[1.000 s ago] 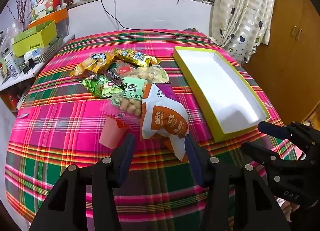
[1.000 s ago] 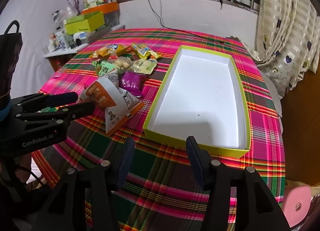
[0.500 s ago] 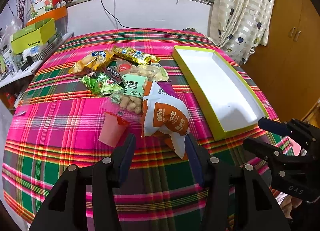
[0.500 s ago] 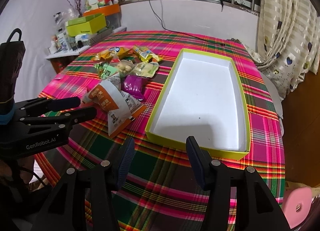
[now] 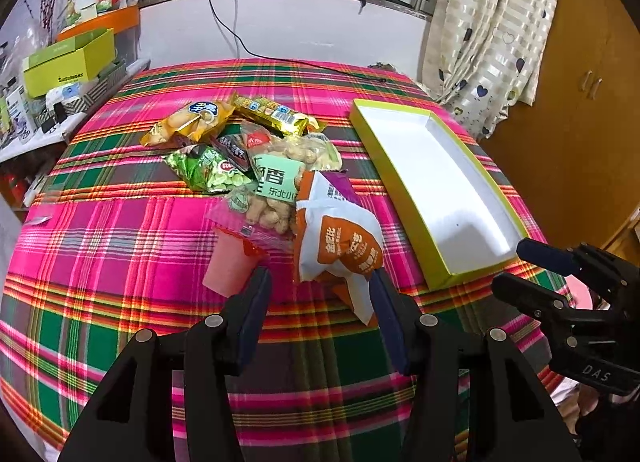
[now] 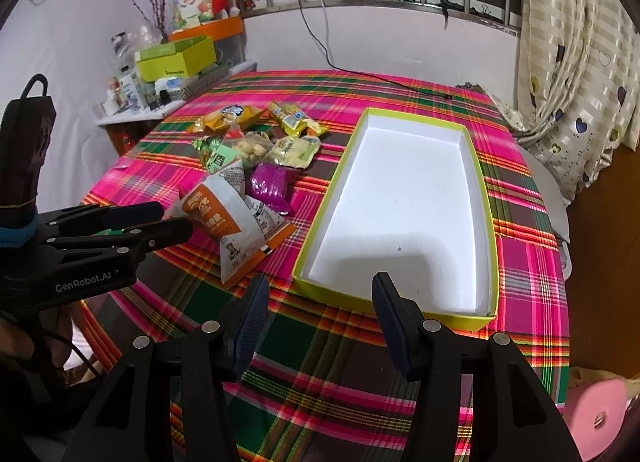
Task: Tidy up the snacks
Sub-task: 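Move left tool toward pink cup while right tool approaches white-orange snack bag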
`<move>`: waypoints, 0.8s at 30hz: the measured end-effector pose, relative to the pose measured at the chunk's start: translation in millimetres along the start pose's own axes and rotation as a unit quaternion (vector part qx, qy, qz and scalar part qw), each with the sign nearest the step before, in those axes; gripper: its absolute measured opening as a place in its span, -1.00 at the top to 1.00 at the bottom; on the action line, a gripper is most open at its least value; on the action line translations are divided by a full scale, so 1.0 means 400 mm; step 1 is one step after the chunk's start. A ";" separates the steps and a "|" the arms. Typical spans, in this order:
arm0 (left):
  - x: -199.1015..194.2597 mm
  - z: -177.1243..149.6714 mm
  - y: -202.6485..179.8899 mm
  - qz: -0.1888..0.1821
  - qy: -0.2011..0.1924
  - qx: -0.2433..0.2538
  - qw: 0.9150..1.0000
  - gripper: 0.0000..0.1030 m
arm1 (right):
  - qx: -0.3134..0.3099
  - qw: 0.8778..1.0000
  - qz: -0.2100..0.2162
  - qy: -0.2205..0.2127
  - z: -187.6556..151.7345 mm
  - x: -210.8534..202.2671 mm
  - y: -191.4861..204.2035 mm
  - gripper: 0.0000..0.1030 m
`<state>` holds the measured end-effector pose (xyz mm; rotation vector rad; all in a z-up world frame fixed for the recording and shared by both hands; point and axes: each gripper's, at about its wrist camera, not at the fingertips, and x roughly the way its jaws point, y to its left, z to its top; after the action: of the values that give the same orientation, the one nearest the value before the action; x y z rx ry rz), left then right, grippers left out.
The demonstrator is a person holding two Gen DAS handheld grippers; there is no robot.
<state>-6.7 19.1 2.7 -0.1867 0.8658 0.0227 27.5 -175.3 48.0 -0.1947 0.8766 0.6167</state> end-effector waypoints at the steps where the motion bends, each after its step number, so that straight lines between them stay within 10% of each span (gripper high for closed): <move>1: -0.001 0.001 0.001 0.000 -0.001 -0.001 1.000 -0.01 | 0.001 1.000 0.001 -0.001 0.002 0.000 -0.001 -0.02; 24: 0.005 0.012 0.019 0.010 -0.002 -0.010 1.000 -0.01 | 0.000 1.000 0.022 -0.006 0.014 0.012 -0.010 -0.02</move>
<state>-2.6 27.2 3.1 -0.1972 0.8629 0.0503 35.7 -174.4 47.5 -0.1714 0.8718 0.6575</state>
